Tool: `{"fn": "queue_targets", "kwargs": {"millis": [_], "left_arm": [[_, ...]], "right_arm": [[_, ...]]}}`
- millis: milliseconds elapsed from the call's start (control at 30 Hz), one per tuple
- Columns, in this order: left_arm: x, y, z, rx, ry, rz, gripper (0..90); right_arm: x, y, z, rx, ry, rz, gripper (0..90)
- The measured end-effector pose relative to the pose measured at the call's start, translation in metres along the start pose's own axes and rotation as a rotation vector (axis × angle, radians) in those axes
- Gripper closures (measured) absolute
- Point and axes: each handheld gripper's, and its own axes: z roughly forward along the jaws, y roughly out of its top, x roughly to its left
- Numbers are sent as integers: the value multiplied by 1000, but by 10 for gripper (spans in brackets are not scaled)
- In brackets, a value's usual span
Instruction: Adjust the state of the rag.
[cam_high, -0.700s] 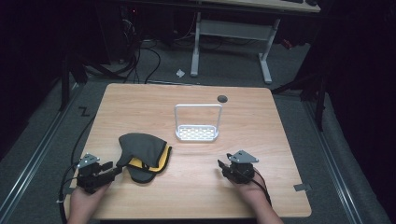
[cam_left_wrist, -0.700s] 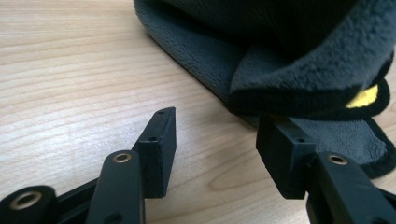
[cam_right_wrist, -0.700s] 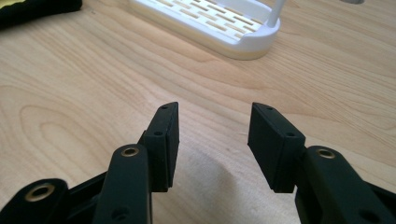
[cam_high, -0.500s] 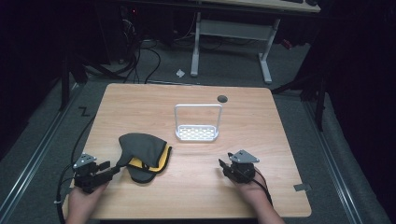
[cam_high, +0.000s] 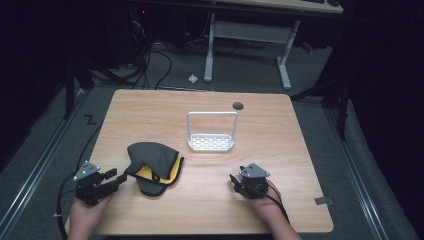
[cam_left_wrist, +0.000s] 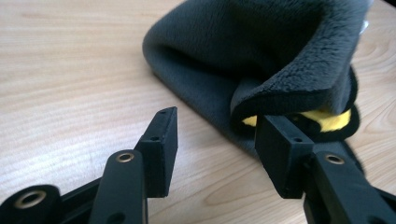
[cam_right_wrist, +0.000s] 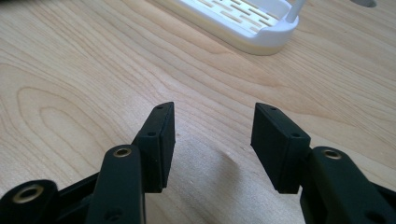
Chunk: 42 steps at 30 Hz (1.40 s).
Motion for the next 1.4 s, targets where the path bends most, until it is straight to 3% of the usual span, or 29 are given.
{"fn": "queue_targets", "kwargs": {"millis": [133, 267, 367, 567, 700, 767, 867, 1000, 1067, 1100, 1200, 1400], "left_arm": [[-4, 15, -14, -67, 6, 9, 468], [-11, 33, -27, -144, -20, 14, 401], [-22, 45, -24, -162, -28, 58, 356], [-33, 58, 4, -123, -76, 53, 281], [-35, 59, 22, -80, -51, 69, 282], [-33, 54, 31, -44, -38, 70, 325], [-32, 44, 45, 33, 12, 91, 474], [-28, 27, 68, 151, 48, 111, 526], [-28, 21, 72, 156, 33, 107, 570], [-29, 20, 72, 154, 37, 121, 634], [-35, 18, 72, 159, 44, 158, 677], [-56, 13, 71, 173, -11, 191, 688]], "right_arm": [[1, 0, 0, 1, 5, -9, 500], [3, 0, 2, 7, 11, -23, 498], [4, 0, 3, 10, 16, -28, 495], [4, 1, 2, 3, 23, -24, 494], [4, 1, 2, 4, 26, -24, 494], [4, 1, 3, 5, 29, -25, 494], [4, 1, 4, 9, 31, -27, 494], [5, 1, 5, 13, 34, -27, 494], [5, 1, 5, 13, 36, -31, 494], [7, 1, 6, 13, 37, -32, 494], [7, 1, 6, 16, 38, -34, 494], [7, 1, 6, 14, 43, -34, 494]]}}
